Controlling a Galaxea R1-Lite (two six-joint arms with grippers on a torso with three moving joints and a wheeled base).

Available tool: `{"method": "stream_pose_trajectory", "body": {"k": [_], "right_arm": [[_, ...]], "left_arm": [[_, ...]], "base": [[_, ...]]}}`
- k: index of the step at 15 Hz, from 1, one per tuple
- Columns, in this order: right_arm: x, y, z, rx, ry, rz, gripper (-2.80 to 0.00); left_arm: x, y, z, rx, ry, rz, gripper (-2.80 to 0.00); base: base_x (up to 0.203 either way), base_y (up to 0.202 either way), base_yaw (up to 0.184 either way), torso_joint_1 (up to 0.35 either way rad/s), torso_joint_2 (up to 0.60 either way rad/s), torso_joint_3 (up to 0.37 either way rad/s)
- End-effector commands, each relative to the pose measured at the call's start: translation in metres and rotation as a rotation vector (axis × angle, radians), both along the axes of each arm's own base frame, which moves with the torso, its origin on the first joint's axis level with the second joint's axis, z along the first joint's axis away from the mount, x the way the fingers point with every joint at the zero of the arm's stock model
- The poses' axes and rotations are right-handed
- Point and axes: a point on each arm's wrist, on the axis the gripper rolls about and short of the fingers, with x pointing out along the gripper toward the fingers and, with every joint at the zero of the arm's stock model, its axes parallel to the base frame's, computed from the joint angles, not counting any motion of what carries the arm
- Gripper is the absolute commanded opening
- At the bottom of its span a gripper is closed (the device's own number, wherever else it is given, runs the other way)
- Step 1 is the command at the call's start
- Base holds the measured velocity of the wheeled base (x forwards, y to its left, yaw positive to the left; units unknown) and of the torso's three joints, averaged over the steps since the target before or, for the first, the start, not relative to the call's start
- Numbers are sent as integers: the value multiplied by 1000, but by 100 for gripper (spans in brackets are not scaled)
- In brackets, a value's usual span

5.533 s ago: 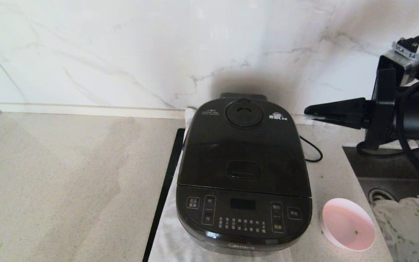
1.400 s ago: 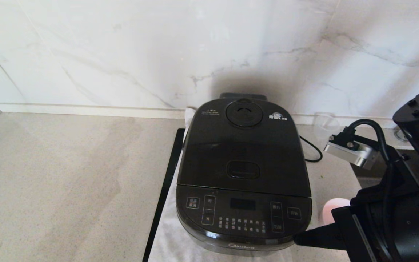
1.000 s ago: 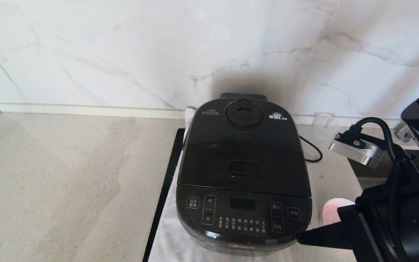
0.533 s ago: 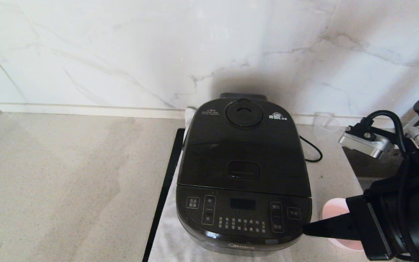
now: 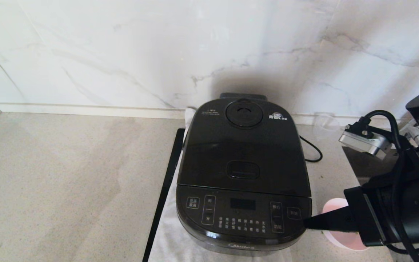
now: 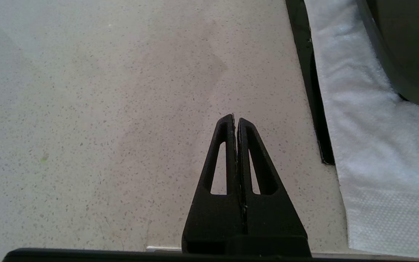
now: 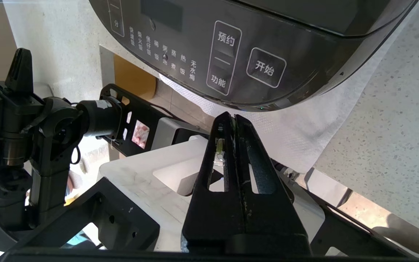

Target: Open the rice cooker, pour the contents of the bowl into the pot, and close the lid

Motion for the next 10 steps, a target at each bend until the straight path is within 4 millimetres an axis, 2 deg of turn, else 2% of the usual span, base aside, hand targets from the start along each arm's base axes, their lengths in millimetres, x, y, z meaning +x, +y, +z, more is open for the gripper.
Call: {"method": "stream_pose_trajectory", "body": {"k": [1,10], "right_arm": [[2,0,-1,0,11,-6,-280],[13,5,-9,3,20,-10,-280]], "left_arm": [[0,0,0,-1,-1,1,-280],[0,0,0,1,-1,1,-280]], "base": [[0,0,0,0,0,0],[0,0,0,0,0,0]]}}
